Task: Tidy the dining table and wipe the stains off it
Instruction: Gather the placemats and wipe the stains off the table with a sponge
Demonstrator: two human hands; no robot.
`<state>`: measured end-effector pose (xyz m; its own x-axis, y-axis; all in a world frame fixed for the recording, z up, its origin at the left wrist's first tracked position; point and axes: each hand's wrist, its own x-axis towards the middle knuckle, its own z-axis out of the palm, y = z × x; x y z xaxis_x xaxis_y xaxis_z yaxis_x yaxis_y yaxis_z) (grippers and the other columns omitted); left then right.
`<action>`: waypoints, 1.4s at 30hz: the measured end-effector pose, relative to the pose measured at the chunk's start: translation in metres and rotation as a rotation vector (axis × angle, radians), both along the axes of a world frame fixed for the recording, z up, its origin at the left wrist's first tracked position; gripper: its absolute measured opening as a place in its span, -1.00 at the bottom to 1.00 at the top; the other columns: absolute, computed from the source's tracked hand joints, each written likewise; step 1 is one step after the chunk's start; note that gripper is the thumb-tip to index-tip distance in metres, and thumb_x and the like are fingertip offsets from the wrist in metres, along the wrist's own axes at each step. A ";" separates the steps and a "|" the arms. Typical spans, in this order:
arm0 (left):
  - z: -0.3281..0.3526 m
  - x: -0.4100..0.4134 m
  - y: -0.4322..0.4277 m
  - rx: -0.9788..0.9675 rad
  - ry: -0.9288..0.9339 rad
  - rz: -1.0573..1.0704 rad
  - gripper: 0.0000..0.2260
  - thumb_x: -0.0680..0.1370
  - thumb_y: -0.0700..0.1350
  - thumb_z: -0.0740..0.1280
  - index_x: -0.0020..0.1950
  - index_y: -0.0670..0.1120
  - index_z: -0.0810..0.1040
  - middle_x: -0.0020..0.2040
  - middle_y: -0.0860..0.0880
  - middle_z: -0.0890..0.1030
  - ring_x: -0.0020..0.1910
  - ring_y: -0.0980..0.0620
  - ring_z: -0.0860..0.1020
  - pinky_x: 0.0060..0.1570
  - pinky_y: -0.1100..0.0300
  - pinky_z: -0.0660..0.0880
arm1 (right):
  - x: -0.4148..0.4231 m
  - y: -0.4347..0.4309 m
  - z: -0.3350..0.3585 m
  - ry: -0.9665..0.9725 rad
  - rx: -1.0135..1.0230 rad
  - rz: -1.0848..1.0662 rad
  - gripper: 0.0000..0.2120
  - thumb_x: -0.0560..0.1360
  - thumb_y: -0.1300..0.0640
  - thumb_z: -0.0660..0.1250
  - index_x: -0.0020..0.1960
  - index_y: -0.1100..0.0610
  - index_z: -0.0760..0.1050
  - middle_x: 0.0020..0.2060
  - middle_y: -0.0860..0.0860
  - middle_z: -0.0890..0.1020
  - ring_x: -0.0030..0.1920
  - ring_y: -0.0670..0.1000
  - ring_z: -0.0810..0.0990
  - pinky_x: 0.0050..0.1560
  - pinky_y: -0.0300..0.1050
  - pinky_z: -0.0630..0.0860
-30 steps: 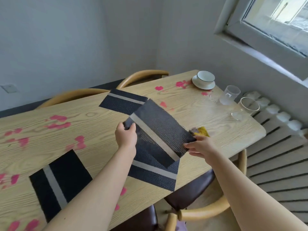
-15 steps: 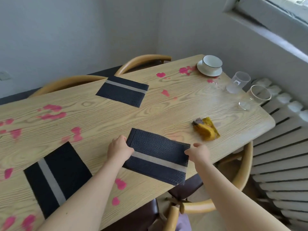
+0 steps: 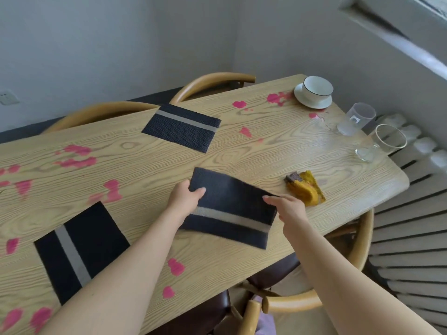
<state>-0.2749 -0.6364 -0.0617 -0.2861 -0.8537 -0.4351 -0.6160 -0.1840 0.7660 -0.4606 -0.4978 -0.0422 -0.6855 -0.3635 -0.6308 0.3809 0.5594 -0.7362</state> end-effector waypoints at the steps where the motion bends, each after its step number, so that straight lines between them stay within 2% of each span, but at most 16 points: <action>1: 0.005 0.000 -0.002 -0.029 0.082 0.051 -0.91 0.53 -0.12 0.35 -0.02 -0.11 0.51 -0.07 -0.04 0.59 -0.06 -0.04 0.55 -0.14 0.18 0.42 | -0.001 -0.005 0.007 0.018 -0.059 -0.012 -0.86 0.38 0.22 0.51 -0.20 0.14 0.53 -0.30 -0.03 0.55 -0.21 -0.04 0.48 -0.25 -0.18 0.37; 5: 0.020 0.006 -0.003 -0.048 0.334 0.142 -0.84 0.50 -0.22 0.38 0.05 -0.04 0.53 -0.06 0.08 0.61 -0.07 0.13 0.56 -0.12 0.30 0.44 | 0.000 -0.023 0.023 0.090 -0.220 0.014 -0.86 0.38 0.27 0.49 -0.23 0.13 0.54 -0.36 -0.04 0.56 -0.37 -0.15 0.52 -0.39 -0.36 0.41; 7: 0.013 0.010 0.002 -0.006 0.294 0.113 -0.84 0.50 -0.20 0.38 0.04 -0.02 0.54 -0.06 0.09 0.61 -0.05 0.13 0.55 -0.10 0.29 0.42 | 0.006 -0.023 0.020 0.160 -0.178 0.146 -0.87 0.38 0.29 0.48 -0.12 0.12 0.63 -0.26 -0.06 0.63 -0.26 -0.15 0.56 -0.37 -0.41 0.43; 11: 0.003 0.017 0.007 -0.057 0.178 0.113 -0.96 0.55 -0.13 0.33 -0.04 -0.06 0.57 -0.11 0.02 0.62 -0.05 -0.01 0.56 -0.09 0.18 0.41 | 0.014 -0.014 0.002 0.432 0.126 0.398 -0.77 0.39 0.24 0.47 0.02 0.03 0.68 -0.05 -0.04 0.68 -0.03 -0.05 0.59 -0.06 -0.19 0.50; 15: 0.018 0.027 0.002 -0.154 0.147 0.180 -0.78 0.58 -0.11 0.27 -0.25 -0.10 0.40 -0.28 0.03 0.47 -0.26 0.02 0.43 -0.28 0.17 0.33 | 0.018 -0.024 0.015 0.510 0.077 0.299 -0.85 0.42 0.11 0.47 -0.03 0.12 0.66 -0.28 -0.01 0.64 -0.24 0.00 0.57 -0.21 -0.08 0.52; 17: 0.023 0.036 -0.004 -0.202 0.125 0.216 -0.74 0.59 -0.10 0.26 -0.27 -0.14 0.35 -0.28 -0.02 0.45 -0.24 -0.06 0.42 -0.23 0.10 0.32 | 0.022 -0.032 0.025 0.431 0.022 0.317 -0.87 0.41 0.09 0.48 -0.07 0.09 0.63 -0.30 -0.04 0.62 -0.26 -0.05 0.58 -0.16 -0.06 0.57; 19: 0.030 0.045 -0.008 -0.248 0.087 0.216 -0.80 0.58 -0.09 0.26 -0.11 -0.22 0.47 -0.13 -0.10 0.57 -0.08 -0.15 0.51 -0.06 0.02 0.43 | 0.029 -0.038 0.033 0.366 0.024 0.428 -0.91 0.41 0.11 0.49 -0.13 0.04 0.59 -0.28 -0.01 0.63 -0.26 -0.04 0.59 -0.13 -0.05 0.59; 21: 0.036 0.052 -0.011 -0.280 0.048 0.213 -0.72 0.58 -0.08 0.26 0.13 -0.28 0.49 0.10 -0.18 0.59 0.11 -0.20 0.52 0.13 -0.05 0.44 | 0.037 -0.038 0.036 0.350 0.041 0.539 -0.90 0.43 0.10 0.47 -0.13 0.02 0.55 -0.37 0.03 0.60 -0.42 -0.08 0.54 -0.35 -0.18 0.53; 23: 0.042 0.058 -0.009 -0.322 0.035 0.199 -0.74 0.59 -0.09 0.25 0.14 -0.27 0.48 0.09 -0.18 0.60 0.11 -0.20 0.52 0.08 0.01 0.43 | 0.046 -0.033 0.038 0.339 0.031 0.574 -0.92 0.47 0.07 0.42 -0.08 0.05 0.55 -0.46 0.04 0.53 -0.60 -0.16 0.44 -0.54 -0.31 0.38; 25: 0.046 0.059 -0.006 -0.355 0.022 0.170 -0.73 0.59 -0.10 0.24 0.18 -0.27 0.48 0.13 -0.18 0.59 0.14 -0.20 0.51 0.09 0.01 0.41 | 0.050 -0.028 0.038 0.350 0.031 0.572 -0.89 0.49 0.05 0.39 -0.07 0.10 0.56 -0.48 0.05 0.52 -0.65 -0.19 0.42 -0.58 -0.34 0.35; 28: 0.055 0.058 0.006 -0.365 0.003 0.156 -0.67 0.62 -0.09 0.21 0.31 -0.25 0.43 0.28 -0.17 0.52 0.28 -0.17 0.45 0.21 0.02 0.36 | 0.050 -0.016 0.042 0.324 0.013 0.572 -0.83 0.49 0.06 0.40 -0.02 0.15 0.59 -0.42 0.09 0.59 -0.56 -0.14 0.50 -0.49 -0.27 0.42; 32: 0.055 0.056 0.011 -0.414 -0.024 0.158 -0.81 0.61 -0.12 0.20 0.07 -0.23 0.50 0.01 -0.16 0.59 0.05 -0.20 0.52 -0.06 0.03 0.39 | 0.035 -0.003 0.036 0.305 0.066 0.667 -0.81 0.44 0.17 0.44 0.04 0.14 0.59 -0.16 0.10 0.67 -0.22 -0.02 0.63 -0.22 -0.15 0.60; 34: 0.056 0.049 0.016 -0.386 -0.028 0.206 -0.85 0.60 -0.12 0.21 0.01 -0.18 0.51 -0.07 -0.10 0.58 -0.03 -0.18 0.51 -0.15 0.08 0.34 | 0.014 0.008 0.027 0.483 0.164 0.659 -0.69 0.40 0.23 0.46 0.13 0.09 0.59 0.04 0.06 0.65 0.00 0.03 0.62 -0.04 -0.11 0.56; 36: 0.052 0.040 0.018 -0.318 -0.007 0.292 -0.79 0.60 -0.11 0.22 0.14 -0.18 0.54 0.07 -0.13 0.60 0.05 -0.19 0.52 -0.03 0.04 0.41 | -0.011 0.021 0.019 0.645 0.280 0.620 -0.57 0.40 0.25 0.41 0.25 0.04 0.55 0.18 0.04 0.60 0.17 0.06 0.55 0.06 -0.17 0.44; 38: 0.045 0.033 0.022 -0.224 0.067 0.397 -0.77 0.59 -0.12 0.25 0.13 -0.24 0.54 0.11 -0.17 0.59 0.08 -0.20 0.52 0.02 0.05 0.41 | -0.034 0.033 0.010 0.740 0.357 0.588 -0.52 0.40 0.27 0.34 0.30 0.04 0.52 0.25 0.08 0.57 0.25 0.12 0.49 0.18 -0.13 0.39; 42: 0.038 0.018 0.033 0.011 0.242 0.613 -0.88 0.57 -0.19 0.27 0.05 -0.19 0.54 0.03 -0.13 0.58 -0.07 -0.07 0.47 -0.04 0.13 0.39 | -0.065 0.049 -0.009 0.774 0.412 0.625 -0.43 0.40 0.31 0.27 0.40 0.07 0.41 0.36 0.14 0.43 0.32 0.20 0.38 0.30 -0.02 0.32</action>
